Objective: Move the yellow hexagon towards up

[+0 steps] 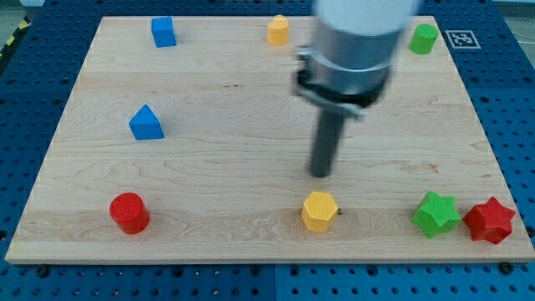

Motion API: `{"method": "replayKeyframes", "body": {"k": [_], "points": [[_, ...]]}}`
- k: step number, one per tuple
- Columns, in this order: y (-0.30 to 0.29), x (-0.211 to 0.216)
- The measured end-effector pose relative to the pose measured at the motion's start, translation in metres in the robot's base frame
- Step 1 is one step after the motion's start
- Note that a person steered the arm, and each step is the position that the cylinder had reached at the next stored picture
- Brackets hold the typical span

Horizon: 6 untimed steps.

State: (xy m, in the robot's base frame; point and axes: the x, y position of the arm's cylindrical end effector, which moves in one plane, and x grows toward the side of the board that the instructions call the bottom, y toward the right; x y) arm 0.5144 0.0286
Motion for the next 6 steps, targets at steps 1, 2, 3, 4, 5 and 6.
{"method": "replayKeyframes", "body": {"k": [1,2,3,4,5,6], "points": [[-0.045,0.040],[-0.026,0.102],[0.010,0.104],[0.052,0.084],[0.049,0.040],[0.039,0.008]]}}
